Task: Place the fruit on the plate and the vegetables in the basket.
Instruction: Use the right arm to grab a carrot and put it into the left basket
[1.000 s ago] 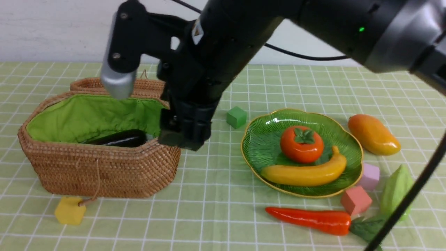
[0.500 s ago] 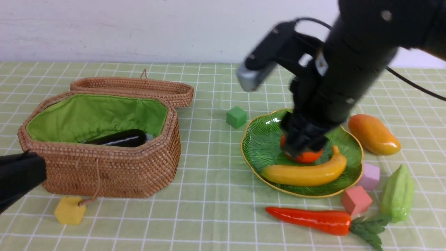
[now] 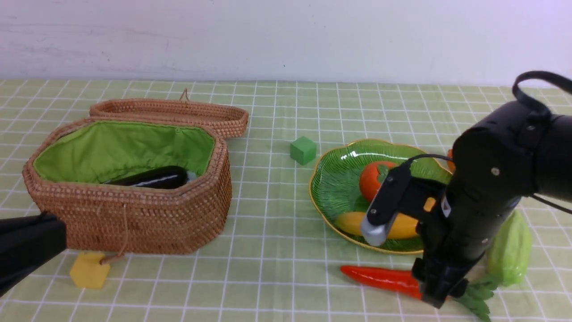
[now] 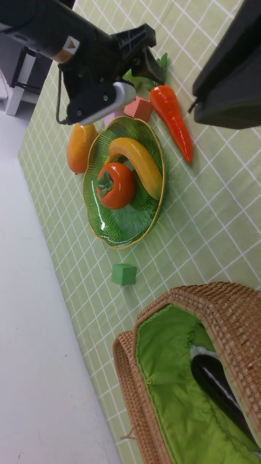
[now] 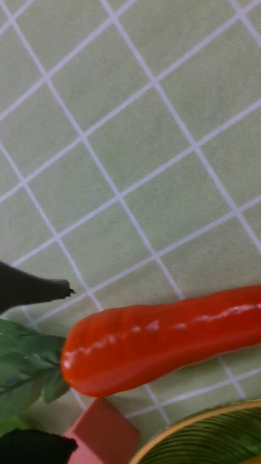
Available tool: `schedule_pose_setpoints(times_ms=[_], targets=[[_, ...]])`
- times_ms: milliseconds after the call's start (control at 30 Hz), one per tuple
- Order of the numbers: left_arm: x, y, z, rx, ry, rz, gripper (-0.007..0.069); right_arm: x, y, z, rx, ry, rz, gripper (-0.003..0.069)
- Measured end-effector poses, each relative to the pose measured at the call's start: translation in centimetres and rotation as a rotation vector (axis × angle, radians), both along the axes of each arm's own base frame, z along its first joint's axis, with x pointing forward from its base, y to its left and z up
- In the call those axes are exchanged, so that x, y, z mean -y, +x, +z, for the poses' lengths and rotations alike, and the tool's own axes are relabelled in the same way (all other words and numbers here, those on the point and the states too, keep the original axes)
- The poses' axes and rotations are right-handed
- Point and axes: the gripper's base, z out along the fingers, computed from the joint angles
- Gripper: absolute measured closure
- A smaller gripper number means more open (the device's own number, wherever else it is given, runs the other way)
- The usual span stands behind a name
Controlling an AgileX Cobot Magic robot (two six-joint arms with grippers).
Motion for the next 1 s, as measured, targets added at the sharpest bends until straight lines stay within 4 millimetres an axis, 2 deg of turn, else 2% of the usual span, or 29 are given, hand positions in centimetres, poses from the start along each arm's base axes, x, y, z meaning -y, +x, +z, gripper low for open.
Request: schedule_pose_setpoints(times_ms=[200, 367, 733, 800, 933, 1000], targets=[[0.0, 0.0, 0.0, 0.000, 0.000, 0.000, 0.0629, -0.8, 1.4, -3.4, -0.030, -0.038, 0.049, 0.0133], [0.0, 0.0, 0.0, 0.000, 0.000, 0.000, 0.0627, -0.8, 2.0, -5.1, -0.050, -0.082, 0.070, 0.0134], [0.0, 0.0, 0.0, -0.002, 0.000, 0.000, 0.0624, -1.0, 2.5, -6.2, -0.036, -0.090, 0.086, 0.0137], [0.0, 0.0, 0.0, -0.003, 0.001, 0.000, 0.0622, -1.1, 2.6, -6.4, -0.042, -0.084, 0.082, 0.0158], [0.0, 0.0, 0.0, -0.004, 0.001, 0.000, 0.0621, -1.2, 2.6, -6.6, -0.049, -0.077, 0.078, 0.0276], [0.0, 0.0, 0.0, -0.004, 0.001, 0.000, 0.0621, -1.2, 2.6, -6.7, -0.049, -0.077, 0.079, 0.0279]])
